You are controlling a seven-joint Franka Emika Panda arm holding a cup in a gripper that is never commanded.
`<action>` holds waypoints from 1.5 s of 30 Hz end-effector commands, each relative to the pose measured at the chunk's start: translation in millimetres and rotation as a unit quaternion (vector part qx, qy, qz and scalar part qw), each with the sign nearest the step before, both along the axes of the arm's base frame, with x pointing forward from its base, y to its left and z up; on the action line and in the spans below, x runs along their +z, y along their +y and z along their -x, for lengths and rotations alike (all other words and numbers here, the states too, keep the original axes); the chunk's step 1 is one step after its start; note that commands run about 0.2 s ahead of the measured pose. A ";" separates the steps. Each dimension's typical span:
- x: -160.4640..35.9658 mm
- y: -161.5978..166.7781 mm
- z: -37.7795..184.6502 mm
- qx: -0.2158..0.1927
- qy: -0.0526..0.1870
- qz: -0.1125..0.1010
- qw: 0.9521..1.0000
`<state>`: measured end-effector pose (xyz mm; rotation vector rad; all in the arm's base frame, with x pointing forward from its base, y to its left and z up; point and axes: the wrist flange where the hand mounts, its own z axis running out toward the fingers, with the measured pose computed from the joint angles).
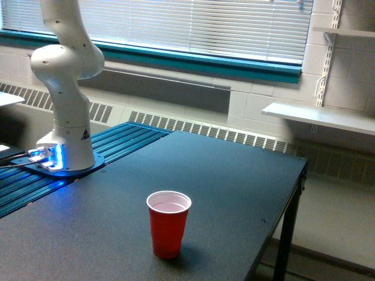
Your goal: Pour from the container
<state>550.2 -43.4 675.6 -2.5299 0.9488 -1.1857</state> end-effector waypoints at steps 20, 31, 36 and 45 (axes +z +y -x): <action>-32.0 -95.9 62.5 -0.037 0.083 -0.030 0.995; -71.1 -136.9 89.7 -0.083 0.125 -0.025 0.988; -90.5 -150.8 99.9 -0.100 0.143 -0.028 0.984; -136.0 -172.7 113.0 -0.119 0.189 -0.044 0.974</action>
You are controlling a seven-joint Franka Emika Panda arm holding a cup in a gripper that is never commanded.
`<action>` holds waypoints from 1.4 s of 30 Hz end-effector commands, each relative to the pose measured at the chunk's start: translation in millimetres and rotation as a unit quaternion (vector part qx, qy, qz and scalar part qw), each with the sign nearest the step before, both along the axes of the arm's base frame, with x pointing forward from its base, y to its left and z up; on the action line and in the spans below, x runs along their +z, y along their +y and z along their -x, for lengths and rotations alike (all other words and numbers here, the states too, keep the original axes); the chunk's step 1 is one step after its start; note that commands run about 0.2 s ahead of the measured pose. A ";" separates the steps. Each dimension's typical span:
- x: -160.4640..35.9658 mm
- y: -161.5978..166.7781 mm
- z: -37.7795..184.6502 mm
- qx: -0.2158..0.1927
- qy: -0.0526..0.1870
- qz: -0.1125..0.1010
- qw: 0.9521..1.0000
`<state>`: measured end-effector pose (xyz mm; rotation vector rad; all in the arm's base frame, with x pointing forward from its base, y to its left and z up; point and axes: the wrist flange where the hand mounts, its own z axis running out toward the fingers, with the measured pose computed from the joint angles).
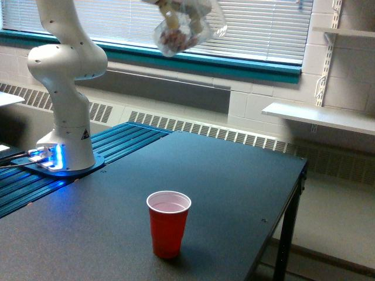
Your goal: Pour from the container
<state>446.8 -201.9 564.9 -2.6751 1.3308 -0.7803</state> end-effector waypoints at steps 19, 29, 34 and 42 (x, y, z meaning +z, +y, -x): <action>-115.4 -34.4 18.0 -0.036 0.112 -0.036 0.992; -157.3 -38.1 26.0 -0.042 0.152 -0.052 0.986; -175.1 -41.3 29.2 -0.046 0.166 -0.065 0.983; -203.2 -45.6 30.6 -0.051 0.191 -0.083 0.977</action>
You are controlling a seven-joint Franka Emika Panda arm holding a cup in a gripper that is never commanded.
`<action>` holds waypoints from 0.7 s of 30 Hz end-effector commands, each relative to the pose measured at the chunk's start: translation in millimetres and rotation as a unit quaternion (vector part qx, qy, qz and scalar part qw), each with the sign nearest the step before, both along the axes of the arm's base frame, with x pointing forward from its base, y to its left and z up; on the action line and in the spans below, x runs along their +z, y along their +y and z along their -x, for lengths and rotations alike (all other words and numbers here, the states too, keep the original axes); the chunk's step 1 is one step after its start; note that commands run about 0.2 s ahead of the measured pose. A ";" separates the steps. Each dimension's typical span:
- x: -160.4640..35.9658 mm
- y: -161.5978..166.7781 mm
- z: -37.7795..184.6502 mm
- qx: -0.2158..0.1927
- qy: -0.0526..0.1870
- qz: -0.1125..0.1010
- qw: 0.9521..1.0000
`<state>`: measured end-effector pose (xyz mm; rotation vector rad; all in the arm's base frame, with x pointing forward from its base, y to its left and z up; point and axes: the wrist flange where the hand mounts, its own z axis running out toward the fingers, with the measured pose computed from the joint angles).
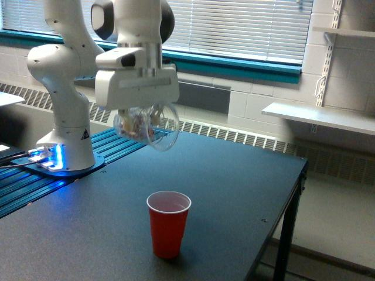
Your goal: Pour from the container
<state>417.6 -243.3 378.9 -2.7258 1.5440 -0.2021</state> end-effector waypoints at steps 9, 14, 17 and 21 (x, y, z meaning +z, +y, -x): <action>-50.5 -5.7 -2.9 -0.006 0.062 -0.020 0.998; -60.9 -2.0 -11.8 -0.004 0.093 -0.008 0.996; -62.1 -2.8 -15.9 -0.005 0.098 -0.004 0.995; -63.2 -3.1 -19.3 -0.007 0.104 0.000 0.995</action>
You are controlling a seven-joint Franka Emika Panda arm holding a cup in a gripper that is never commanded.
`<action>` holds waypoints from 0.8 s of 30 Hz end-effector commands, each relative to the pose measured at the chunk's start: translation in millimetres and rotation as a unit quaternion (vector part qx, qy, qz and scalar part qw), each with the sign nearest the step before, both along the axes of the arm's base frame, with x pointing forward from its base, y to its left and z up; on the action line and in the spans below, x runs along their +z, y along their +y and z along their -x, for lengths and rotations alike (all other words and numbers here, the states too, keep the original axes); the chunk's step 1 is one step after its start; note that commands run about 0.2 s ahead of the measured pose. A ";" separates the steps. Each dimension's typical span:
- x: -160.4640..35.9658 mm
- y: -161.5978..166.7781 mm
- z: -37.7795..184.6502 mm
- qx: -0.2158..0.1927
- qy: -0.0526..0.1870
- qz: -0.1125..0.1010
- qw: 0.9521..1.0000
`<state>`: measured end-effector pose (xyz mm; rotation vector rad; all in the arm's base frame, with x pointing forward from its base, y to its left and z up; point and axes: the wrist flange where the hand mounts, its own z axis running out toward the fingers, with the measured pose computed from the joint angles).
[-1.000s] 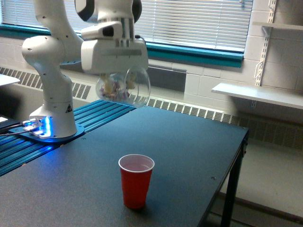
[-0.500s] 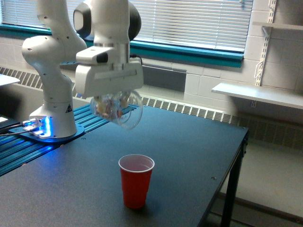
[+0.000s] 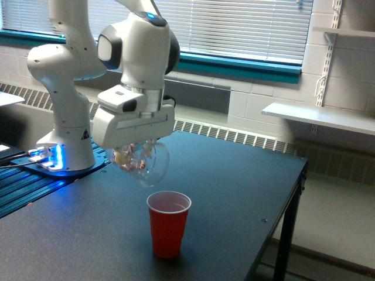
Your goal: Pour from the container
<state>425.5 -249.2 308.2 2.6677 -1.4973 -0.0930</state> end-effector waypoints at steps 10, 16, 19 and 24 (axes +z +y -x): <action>4.3 8.3 -17.7 -0.007 0.021 0.014 1.000; -0.5 9.6 -17.3 -0.003 0.038 0.010 0.999; -3.5 7.6 -15.3 -0.006 0.041 0.004 0.999; -5.6 2.8 -12.4 -0.015 0.042 -0.001 0.999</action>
